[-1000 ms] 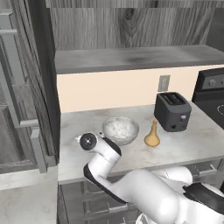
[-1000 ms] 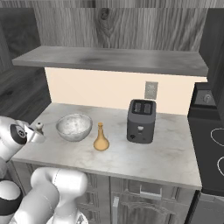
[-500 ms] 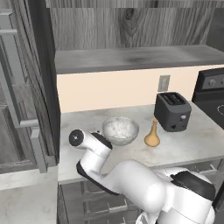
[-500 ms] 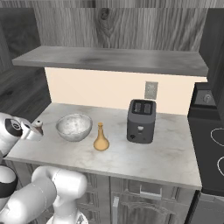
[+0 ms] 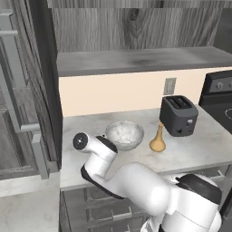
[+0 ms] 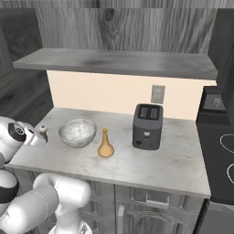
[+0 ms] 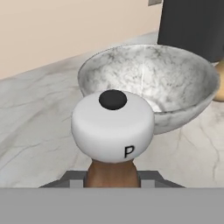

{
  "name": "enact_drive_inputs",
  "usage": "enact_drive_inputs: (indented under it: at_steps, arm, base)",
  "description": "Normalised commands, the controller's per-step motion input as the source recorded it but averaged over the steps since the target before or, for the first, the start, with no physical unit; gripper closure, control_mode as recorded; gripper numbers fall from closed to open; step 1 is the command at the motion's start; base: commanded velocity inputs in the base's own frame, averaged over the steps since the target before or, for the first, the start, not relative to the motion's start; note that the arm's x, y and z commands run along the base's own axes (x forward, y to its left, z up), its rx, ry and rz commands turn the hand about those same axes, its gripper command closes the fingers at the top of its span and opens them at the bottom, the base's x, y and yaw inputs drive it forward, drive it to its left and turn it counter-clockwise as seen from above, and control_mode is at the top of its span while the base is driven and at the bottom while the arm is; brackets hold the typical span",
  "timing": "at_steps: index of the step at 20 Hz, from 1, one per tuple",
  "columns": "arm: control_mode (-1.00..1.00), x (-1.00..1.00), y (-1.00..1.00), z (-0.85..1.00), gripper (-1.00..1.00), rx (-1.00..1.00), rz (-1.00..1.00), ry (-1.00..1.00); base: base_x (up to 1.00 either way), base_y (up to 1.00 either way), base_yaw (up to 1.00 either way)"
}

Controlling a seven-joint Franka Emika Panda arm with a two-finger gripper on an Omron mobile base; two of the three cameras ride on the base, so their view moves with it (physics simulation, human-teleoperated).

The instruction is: Retrieve the bottle and the shaker from the cabinet and place them next to the mixing bowl on the counter. Then add garlic from the fridge to the mixing bowl.

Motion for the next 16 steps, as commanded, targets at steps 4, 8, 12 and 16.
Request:
enact_drive_inputs:
  at_steps: [4,8,12,16]
  arm:
    - [-1.00,0.19,-0.18,0.00,1.00,0.00,0.00,0.00]
    - [-1.00,0.16,-0.10,0.00,1.00,0.00,0.00,0.00]
    - [-1.00,0.11,0.00,-0.07,1.00,0.00,0.00,0.00]
    - [-1.00,0.17,-0.03,-0.40,1.00,0.00,0.00,0.00]
  base:
    - [0.00,0.00,0.00]
    - [0.00,0.00,0.00]
    - [0.00,0.00,0.00]
    - [0.00,0.00,0.00]
